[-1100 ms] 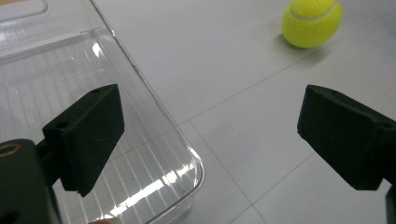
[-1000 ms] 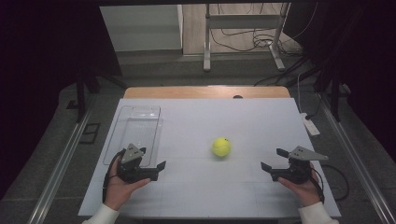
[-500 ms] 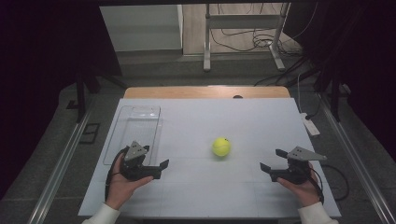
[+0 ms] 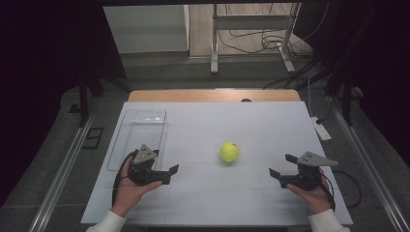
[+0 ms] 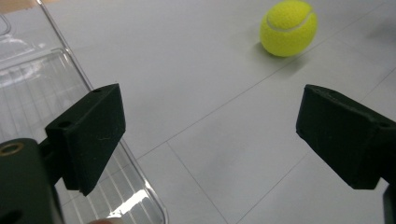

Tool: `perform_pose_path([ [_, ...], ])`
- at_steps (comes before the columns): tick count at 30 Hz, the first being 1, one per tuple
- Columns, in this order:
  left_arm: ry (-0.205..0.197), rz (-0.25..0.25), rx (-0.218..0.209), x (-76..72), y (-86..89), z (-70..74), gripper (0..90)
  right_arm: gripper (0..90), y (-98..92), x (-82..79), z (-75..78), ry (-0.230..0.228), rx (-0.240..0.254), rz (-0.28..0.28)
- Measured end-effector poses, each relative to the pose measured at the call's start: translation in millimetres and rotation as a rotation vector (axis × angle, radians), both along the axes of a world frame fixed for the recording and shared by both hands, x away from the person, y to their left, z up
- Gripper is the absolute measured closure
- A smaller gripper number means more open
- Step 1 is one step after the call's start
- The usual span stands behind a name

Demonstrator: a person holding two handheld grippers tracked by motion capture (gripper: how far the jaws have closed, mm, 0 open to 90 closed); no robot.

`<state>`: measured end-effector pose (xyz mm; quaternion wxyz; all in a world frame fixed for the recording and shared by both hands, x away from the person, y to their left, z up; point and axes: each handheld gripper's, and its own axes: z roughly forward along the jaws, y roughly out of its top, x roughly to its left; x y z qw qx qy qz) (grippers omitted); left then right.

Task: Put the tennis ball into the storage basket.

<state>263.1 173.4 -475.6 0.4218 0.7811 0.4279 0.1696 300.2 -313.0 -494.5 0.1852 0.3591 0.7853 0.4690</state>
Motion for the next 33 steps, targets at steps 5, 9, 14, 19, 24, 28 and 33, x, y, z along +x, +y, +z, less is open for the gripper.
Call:
perform_pose_path([
  [5, 0.002, -0.008, 0.000, 2.7, -2.6, 1.1, 9.2, 12.4, 0.4, 0.3, -0.3, 0.001, -0.001, 0.000],
  [9, 0.002, -0.015, 0.001, 5.1, -4.7, 2.5, 9.2, 12.4, 0.7, 0.6, -0.5, 0.002, -0.002, 0.001],
  [14, 0.004, -0.027, 0.005, 7.7, -9.5, 3.3, 9.2, 12.4, 0.9, 0.9, -0.7, 0.002, -0.006, 0.002],
  [19, 0.006, -0.040, 0.006, 10.5, -14.8, 4.8, 9.2, 12.4, 1.0, 1.0, -0.9, 0.002, -0.007, 0.002],
  [24, 0.006, -0.053, 0.006, 14.0, -19.6, 6.8, 9.2, 12.5, 1.4, 1.0, -1.1, 0.001, -0.010, 0.003],
  [28, 0.007, -0.062, 0.004, 16.6, -23.5, 8.0, 9.2, 12.6, 1.5, 1.0, -1.1, -0.001, -0.012, 0.004],
  [33, 0.005, -0.073, 0.001, 19.1, -27.7, 10.3, 9.1, 12.7, 1.6, 1.0, -1.1, -0.001, -0.014, 0.004],
])
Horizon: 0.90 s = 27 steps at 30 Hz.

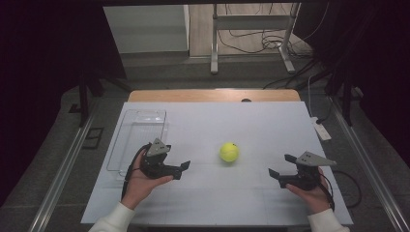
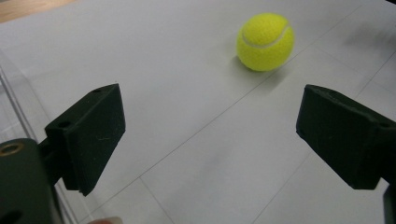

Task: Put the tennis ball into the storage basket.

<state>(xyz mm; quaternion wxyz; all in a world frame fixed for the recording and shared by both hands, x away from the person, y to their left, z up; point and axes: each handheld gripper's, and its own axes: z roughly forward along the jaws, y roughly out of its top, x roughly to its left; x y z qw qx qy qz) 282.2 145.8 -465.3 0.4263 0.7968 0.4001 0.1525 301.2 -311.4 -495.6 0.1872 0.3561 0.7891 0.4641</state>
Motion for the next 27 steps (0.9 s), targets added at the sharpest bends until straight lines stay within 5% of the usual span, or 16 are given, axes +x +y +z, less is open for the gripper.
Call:
perform_pose_path([
  [27, -0.008, -0.045, -0.008, 12.5, -25.5, 13.7, 9.1, 13.1, -0.1, 0.6, -0.1, -0.002, -0.001, -0.003],
])
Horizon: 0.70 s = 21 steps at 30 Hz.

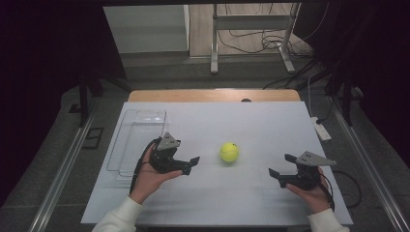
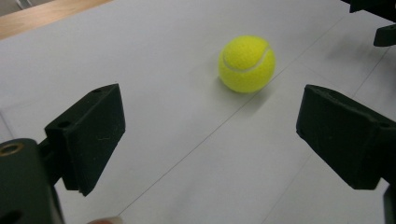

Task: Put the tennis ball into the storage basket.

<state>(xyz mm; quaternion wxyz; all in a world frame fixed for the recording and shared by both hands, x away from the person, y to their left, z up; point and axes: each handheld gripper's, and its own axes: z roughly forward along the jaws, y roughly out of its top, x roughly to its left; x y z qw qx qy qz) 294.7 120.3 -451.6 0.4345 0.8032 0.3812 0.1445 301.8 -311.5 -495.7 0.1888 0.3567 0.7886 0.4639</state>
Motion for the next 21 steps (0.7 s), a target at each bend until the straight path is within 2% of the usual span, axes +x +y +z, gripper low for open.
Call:
perform_pose_path([
  [21, 0.013, -0.035, 0.010, 11.3, -16.8, 1.5, 9.1, 13.1, 0.6, 0.5, -0.6, 0.002, -0.005, 0.003],
])
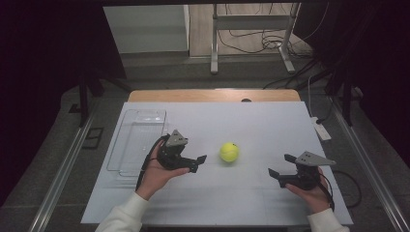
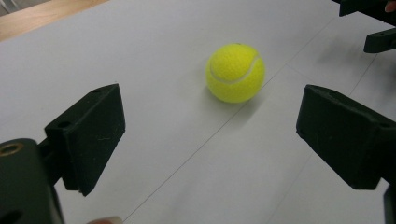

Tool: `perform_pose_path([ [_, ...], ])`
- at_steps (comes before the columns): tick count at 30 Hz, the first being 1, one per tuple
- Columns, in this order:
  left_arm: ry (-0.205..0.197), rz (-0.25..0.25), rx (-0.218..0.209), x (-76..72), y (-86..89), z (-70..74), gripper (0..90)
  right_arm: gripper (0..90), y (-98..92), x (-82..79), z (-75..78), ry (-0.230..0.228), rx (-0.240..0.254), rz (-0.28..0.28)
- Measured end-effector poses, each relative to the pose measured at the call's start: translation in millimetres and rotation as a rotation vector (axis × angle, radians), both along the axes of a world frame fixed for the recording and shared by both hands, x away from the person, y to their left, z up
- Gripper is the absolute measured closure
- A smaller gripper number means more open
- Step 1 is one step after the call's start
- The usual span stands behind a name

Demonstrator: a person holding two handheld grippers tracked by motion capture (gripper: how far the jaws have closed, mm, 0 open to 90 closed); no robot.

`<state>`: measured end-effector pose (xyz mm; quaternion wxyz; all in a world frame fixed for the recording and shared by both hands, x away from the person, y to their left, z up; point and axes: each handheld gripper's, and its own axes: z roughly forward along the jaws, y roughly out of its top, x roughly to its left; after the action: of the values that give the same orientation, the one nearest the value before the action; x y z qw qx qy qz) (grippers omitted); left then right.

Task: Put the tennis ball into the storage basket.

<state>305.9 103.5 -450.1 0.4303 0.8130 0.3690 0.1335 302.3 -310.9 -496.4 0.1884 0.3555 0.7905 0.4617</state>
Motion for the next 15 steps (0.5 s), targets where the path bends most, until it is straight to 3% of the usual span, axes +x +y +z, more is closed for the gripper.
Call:
perform_pose_path([
  [15, 0.010, -0.014, 0.002, 7.0, -8.2, 0.6, 9.0, 13.1, 0.1, 0.2, -0.4, 0.000, -0.004, 0.000],
])
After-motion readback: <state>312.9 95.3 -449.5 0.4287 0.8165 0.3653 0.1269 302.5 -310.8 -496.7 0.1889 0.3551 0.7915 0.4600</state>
